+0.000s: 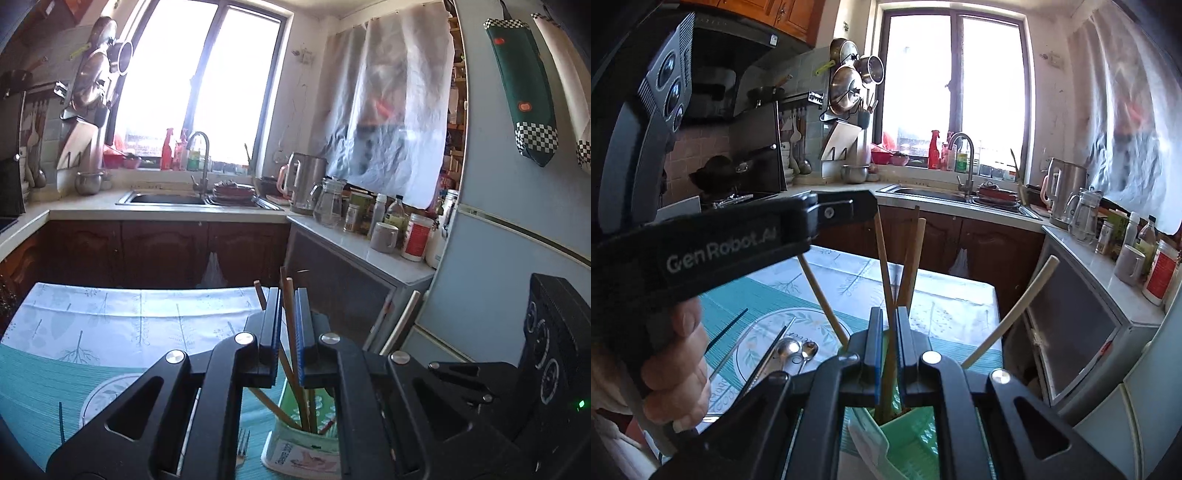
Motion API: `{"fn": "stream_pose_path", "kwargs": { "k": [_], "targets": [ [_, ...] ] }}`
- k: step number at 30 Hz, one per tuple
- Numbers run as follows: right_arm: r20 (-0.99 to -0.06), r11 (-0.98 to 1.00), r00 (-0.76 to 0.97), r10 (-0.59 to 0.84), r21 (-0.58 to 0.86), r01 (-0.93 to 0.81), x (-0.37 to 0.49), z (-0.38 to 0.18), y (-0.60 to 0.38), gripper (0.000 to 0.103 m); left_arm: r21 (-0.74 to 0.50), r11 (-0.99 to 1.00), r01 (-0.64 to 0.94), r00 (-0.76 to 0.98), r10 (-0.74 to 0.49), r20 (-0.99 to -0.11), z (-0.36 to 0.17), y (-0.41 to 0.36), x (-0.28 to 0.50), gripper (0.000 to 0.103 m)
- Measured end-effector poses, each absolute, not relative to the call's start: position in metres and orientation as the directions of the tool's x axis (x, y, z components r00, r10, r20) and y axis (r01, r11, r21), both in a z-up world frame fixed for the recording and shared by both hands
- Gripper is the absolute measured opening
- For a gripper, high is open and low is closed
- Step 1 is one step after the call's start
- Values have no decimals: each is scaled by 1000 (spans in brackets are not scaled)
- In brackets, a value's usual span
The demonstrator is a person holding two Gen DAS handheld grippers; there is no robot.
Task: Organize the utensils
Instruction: 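Open both tools to release the chopsticks into the green holder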
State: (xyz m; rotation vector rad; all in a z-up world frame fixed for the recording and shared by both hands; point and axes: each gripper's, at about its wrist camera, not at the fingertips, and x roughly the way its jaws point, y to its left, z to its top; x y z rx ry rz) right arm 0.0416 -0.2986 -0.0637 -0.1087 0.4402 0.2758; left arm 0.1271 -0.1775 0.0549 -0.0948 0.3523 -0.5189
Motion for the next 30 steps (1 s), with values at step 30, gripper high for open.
{"fn": "stream_pose_path", "kwargs": {
  "k": [30],
  "targets": [
    [-490,919,785,380,104,-380,21,-69,-265,6,-236,905,353,729,-424,-538,31,-47,78,45]
  ]
}}
